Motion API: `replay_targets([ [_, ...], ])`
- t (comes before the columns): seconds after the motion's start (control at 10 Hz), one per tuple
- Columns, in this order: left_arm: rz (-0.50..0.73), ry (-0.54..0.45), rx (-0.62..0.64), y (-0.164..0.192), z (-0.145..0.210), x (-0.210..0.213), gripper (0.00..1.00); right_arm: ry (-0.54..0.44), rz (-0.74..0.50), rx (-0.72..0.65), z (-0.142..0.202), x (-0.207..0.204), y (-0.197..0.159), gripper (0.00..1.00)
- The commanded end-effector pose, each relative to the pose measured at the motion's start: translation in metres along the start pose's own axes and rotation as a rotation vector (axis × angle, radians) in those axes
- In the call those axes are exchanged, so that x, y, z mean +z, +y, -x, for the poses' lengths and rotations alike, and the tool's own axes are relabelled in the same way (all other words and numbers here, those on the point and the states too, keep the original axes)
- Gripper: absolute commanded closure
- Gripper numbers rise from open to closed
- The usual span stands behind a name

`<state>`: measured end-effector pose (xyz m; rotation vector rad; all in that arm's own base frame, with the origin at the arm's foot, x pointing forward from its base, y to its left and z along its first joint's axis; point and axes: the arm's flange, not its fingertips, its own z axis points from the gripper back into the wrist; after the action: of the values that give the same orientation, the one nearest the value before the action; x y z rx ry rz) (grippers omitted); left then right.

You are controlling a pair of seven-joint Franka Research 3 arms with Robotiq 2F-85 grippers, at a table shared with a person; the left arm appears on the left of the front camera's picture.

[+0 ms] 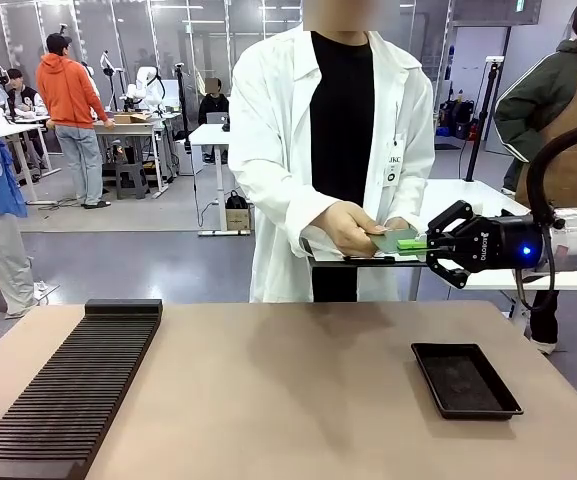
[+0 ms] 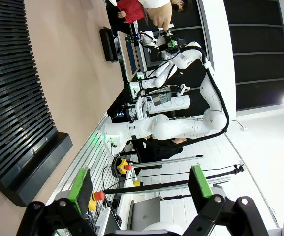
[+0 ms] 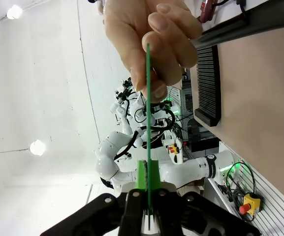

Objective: Inspect the PCB.
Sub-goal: Pick up the Blank PCB that the human is holding, then place the Blank PCB in the ESD tray.

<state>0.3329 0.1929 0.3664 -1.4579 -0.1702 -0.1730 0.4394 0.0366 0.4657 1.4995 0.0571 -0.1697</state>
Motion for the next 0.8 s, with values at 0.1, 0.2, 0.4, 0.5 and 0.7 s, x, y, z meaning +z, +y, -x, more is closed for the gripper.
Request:
replay_targets([
  [0.1, -0.012, 0.004, 0.004, -0.0027, 0.0015, -0.0006, 0.0, 0.0, 0.0, 0.0, -0.0005, 0.0, 0.002, 1.0],
  [0.2, -0.012, 0.004, 0.004, -0.0027, 0.0015, -0.0006, 0.0, 0.0, 0.0, 0.0, -0.0005, 0.0, 0.002, 1.0],
  [0.4, -0.012, 0.004, 0.004, -0.0027, 0.0015, -0.0006, 0.0, 0.0, 0.0, 0.0, -0.0005, 0.0, 0.002, 1.0],
  [0.5, -0.012, 0.004, 0.004, -0.0027, 0.0015, -0.0006, 0.0, 0.0, 0.0, 0.0, -0.0005, 0.0, 0.002, 1.0],
  [0.7, -0.012, 0.004, 0.004, -0.0027, 0.0015, -0.0006, 0.0, 0.0, 0.0, 0.0, -0.0005, 0.0, 0.002, 1.0],
])
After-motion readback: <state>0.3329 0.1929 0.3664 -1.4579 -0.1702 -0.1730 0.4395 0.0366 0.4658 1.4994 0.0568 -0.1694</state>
